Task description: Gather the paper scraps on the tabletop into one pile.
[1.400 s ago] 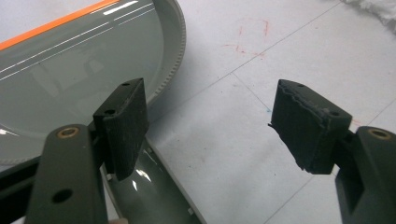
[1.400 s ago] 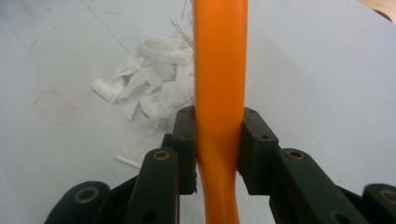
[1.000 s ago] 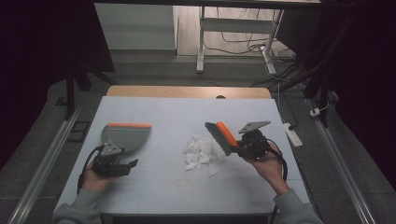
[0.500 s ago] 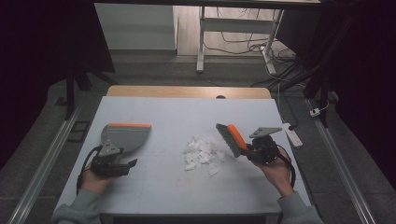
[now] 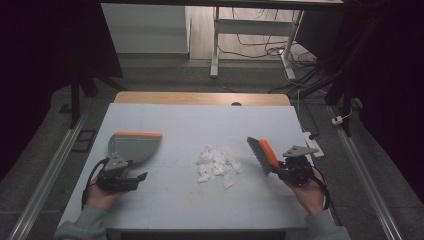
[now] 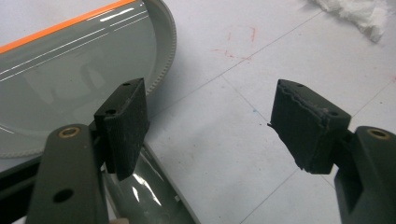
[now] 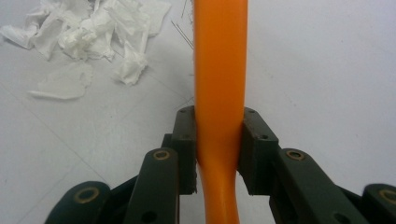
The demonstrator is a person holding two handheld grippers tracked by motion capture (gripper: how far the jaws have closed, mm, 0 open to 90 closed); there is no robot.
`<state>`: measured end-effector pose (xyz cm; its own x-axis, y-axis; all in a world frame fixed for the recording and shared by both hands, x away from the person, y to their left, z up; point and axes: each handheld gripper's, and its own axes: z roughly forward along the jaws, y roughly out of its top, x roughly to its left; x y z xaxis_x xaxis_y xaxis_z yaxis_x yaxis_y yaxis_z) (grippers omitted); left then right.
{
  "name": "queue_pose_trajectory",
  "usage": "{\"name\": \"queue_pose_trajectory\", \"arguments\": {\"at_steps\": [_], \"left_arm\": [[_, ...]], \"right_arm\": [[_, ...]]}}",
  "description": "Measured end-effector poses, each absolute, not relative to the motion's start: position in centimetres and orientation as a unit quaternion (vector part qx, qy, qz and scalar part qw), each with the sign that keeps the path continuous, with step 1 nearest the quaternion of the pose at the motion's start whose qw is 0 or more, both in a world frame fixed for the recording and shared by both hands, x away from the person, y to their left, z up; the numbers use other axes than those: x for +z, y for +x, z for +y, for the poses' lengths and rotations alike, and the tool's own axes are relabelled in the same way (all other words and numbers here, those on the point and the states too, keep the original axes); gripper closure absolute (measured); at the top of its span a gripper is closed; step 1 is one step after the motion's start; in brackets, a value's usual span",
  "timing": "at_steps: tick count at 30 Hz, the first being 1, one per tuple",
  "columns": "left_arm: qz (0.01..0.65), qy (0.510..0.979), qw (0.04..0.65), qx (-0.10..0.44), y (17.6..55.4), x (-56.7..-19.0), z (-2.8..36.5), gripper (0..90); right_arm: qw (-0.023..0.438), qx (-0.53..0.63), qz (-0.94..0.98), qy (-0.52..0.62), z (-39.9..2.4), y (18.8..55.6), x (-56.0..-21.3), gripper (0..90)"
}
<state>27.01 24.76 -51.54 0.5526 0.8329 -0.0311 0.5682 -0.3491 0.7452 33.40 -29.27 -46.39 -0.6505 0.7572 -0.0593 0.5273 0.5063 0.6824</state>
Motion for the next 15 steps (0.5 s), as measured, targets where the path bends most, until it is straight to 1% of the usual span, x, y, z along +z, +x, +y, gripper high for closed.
{"name": "queue_pose_trajectory", "arguments": {"at_steps": [5,15], "left_arm": [[0.437,0.802,0.365,0.178,27.11,-51.66,24.67,28.2],[0.437,0.801,0.368,0.179,27.05,-51.59,24.76,28.1]], "right_arm": [[0.176,0.329,0.848,0.376,-29.9,33.33,-46.5,69.9],[0.174,0.331,0.852,0.366,-29.52,33.2,-46.47,69.9]]}}
